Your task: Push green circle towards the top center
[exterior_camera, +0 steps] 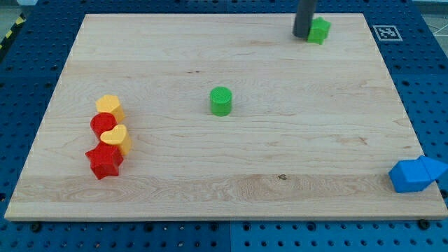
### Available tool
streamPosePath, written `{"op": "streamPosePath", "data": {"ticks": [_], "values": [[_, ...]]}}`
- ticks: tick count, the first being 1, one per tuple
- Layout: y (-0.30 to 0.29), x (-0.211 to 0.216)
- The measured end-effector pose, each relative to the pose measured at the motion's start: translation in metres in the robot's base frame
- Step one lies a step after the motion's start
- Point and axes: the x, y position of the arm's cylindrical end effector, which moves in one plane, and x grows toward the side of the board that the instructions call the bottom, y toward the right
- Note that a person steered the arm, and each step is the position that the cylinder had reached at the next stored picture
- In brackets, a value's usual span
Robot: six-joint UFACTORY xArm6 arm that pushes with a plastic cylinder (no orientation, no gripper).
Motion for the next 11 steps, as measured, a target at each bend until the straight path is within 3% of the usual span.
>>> {"op": "streamPosePath", "data": {"ticks": [3, 5, 8, 11], "values": [[0.066, 0.004], [-0.063, 0.02], [-0.247, 0.09], [-0.244, 0.181]]}}
